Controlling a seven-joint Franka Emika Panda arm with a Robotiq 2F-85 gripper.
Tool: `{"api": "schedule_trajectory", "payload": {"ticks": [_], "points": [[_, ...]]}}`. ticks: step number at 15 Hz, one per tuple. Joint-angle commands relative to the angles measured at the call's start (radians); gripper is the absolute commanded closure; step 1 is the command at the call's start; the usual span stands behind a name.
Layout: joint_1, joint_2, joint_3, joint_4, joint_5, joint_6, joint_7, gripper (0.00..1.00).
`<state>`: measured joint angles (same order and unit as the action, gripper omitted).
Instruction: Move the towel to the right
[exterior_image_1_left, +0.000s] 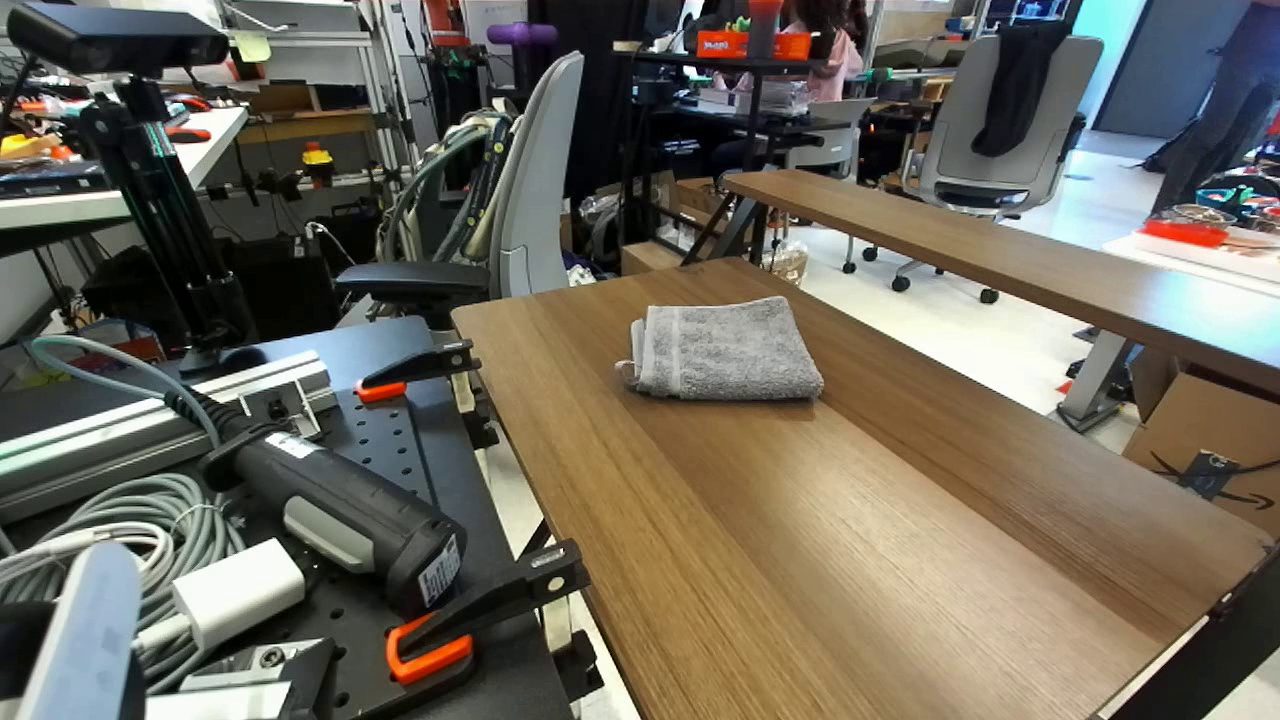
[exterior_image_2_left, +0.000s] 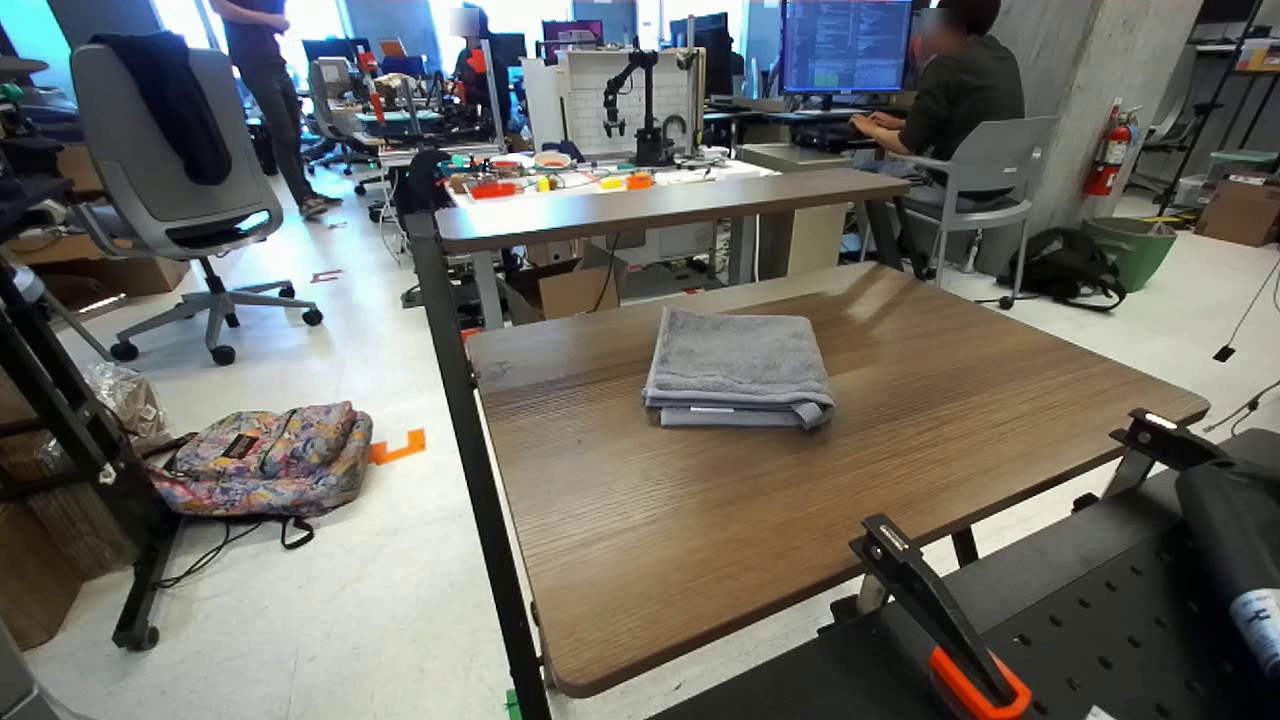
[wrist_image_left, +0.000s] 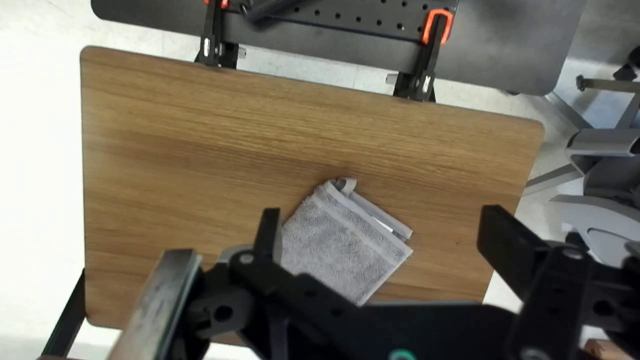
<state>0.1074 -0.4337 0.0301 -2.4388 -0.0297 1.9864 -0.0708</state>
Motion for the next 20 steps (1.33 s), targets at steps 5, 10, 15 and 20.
{"api": "schedule_trajectory", "payload": {"ticks": [5, 10, 15, 20], "points": [[0.0, 0.23, 0.114, 0.01, -0.012, 0.316, 0.192, 0.0], [-0.001, 0.508, 0.136, 0.087, -0.074, 0.532, 0.352, 0.0], [0.052, 0.767, 0.07, 0.235, -0.14, 0.639, 0.5, 0.0], [0.117, 0.938, -0.012, 0.369, -0.108, 0.656, 0.537, 0.0]]}}
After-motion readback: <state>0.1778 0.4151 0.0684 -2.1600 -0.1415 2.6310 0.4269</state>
